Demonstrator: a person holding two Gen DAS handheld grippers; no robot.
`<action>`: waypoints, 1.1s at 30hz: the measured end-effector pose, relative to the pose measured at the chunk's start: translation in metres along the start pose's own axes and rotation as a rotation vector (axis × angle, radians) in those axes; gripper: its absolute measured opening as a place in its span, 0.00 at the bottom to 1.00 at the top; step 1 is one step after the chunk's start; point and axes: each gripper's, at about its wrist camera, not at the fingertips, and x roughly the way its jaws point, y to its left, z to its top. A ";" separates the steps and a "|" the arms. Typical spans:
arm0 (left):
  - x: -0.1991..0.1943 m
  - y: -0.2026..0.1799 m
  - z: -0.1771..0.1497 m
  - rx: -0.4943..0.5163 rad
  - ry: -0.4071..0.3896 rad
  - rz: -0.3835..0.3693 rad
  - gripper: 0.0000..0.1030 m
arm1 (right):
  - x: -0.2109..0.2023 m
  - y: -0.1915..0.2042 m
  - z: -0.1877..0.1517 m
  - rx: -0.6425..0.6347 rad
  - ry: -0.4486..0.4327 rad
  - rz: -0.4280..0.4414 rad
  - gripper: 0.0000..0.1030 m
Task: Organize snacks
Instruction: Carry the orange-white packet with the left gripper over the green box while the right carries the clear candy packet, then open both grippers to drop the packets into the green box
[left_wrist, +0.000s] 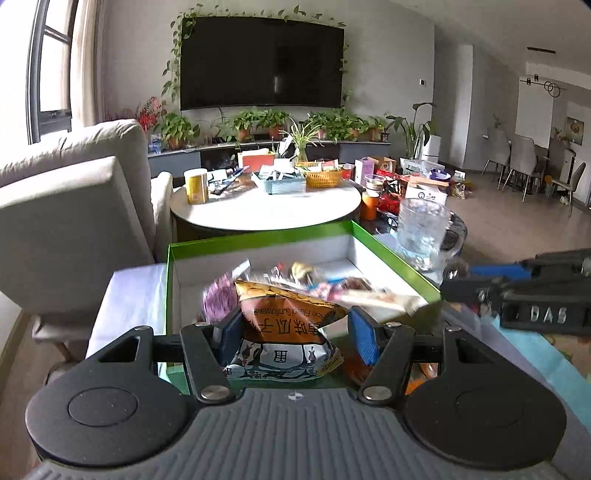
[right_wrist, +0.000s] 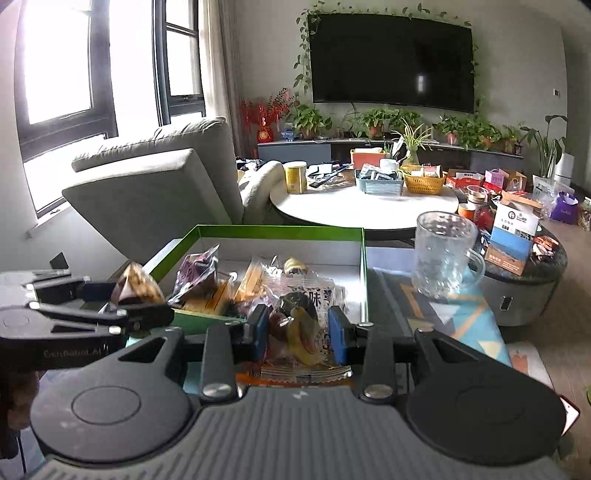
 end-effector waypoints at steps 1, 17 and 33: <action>0.004 0.002 0.002 -0.001 0.002 0.004 0.56 | 0.005 -0.001 0.000 0.002 0.007 0.005 0.35; 0.059 0.028 0.014 -0.050 0.035 0.056 0.56 | 0.064 -0.010 0.002 0.045 0.101 0.035 0.35; 0.090 0.035 0.016 -0.042 0.060 0.064 0.58 | 0.101 -0.019 0.007 0.024 0.104 -0.011 0.36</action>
